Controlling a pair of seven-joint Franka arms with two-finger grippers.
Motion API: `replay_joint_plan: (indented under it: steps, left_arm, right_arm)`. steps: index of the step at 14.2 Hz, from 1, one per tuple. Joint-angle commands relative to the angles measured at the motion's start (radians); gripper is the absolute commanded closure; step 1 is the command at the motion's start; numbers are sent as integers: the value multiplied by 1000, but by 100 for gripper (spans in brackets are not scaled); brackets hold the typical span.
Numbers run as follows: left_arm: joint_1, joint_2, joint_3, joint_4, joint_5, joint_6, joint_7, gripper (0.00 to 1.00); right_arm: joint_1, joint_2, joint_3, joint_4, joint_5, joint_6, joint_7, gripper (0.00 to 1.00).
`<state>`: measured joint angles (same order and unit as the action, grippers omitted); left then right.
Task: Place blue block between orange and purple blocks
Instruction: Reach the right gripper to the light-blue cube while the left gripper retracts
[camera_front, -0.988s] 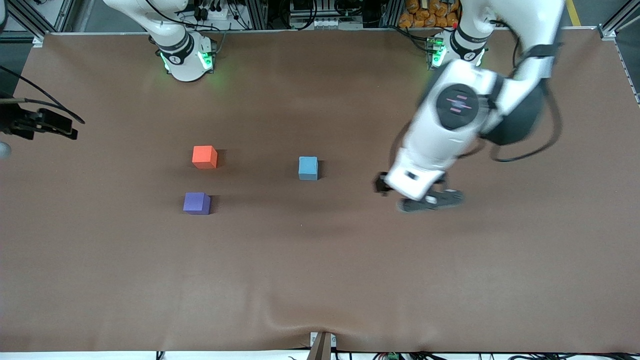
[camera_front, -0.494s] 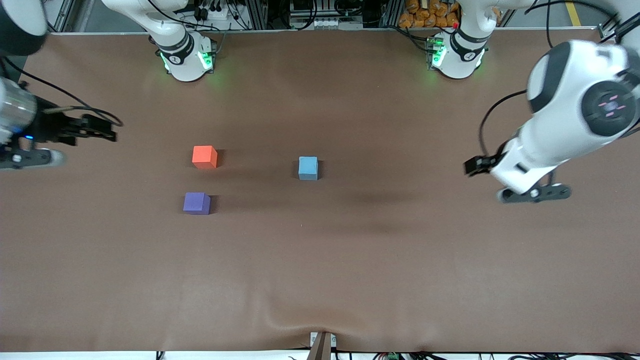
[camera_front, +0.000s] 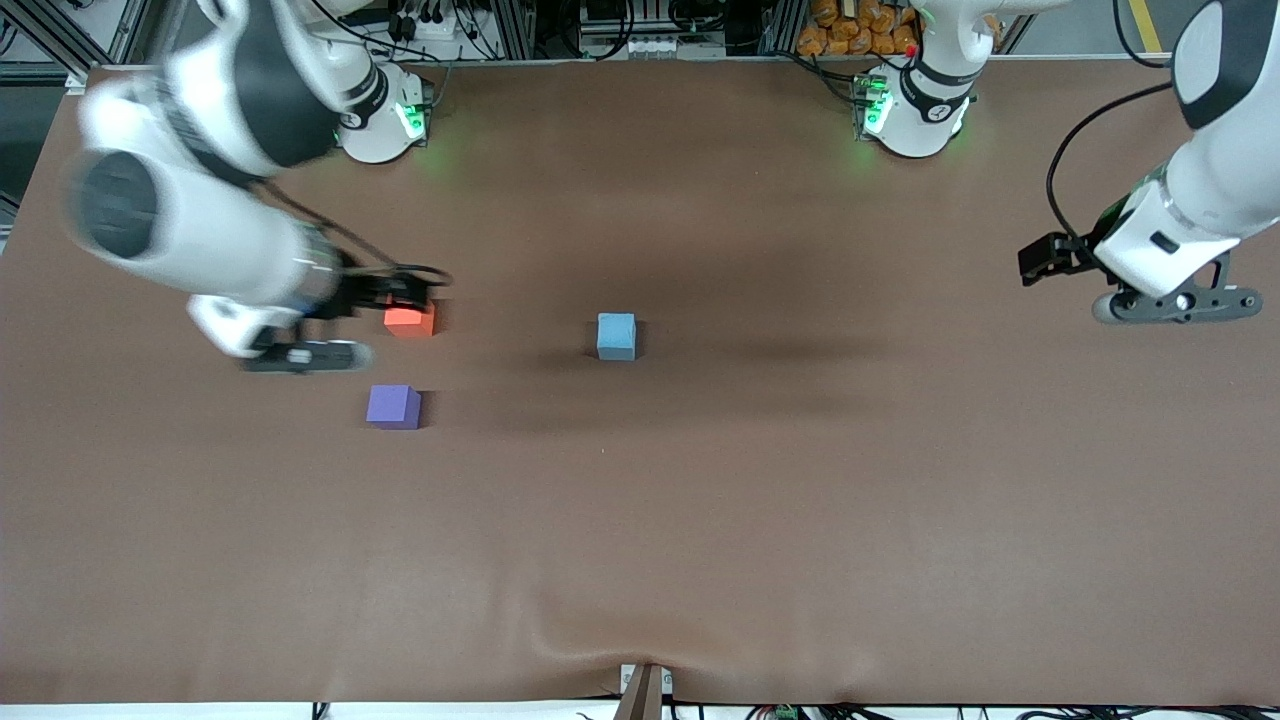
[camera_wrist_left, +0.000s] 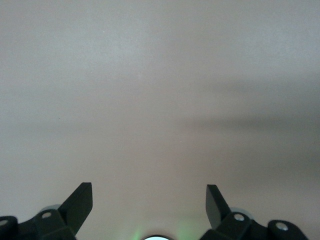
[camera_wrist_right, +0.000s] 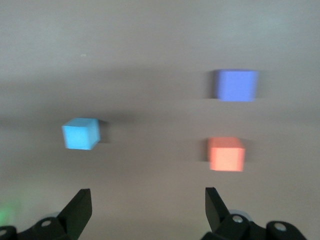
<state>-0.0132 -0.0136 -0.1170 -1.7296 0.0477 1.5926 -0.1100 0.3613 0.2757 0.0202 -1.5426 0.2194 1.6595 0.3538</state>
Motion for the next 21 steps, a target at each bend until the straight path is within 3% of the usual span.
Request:
replay_joint_plan:
  steps: [1, 3, 8, 10, 13, 17, 21]
  left_arm:
    - [-62, -19, 48, 33, -12, -36, 10, 0]
    - [-99, -16, 86, 88, -9, -77, 18, 0]
    - [-90, -28, 68, 142, -14, -137, 52, 0]
    - [-90, -45, 69, 147, -28, -138, 55, 0]
    - [-85, -66, 83, 147, -29, -186, 130, 0]
    - [-48, -74, 96, 147, -29, -187, 135, 0]
    - [-24, -69, 94, 145, -55, -165, 115, 0]
  right_arm:
    - [85, 40, -12, -80, 89, 159, 75, 0]
    - [171, 115, -14, -96, 84, 264, 114, 0]
    - [286, 250, -17, -97, 40, 439, 253, 0]
    - [307, 272, -17, -120, 8, 460, 263, 0]
    - [346, 273, -17, -212, -23, 598, 320, 0]
    - [366, 287, -16, -208, -23, 608, 362, 0]
    - [403, 359, -17, -165, -38, 641, 419, 0]
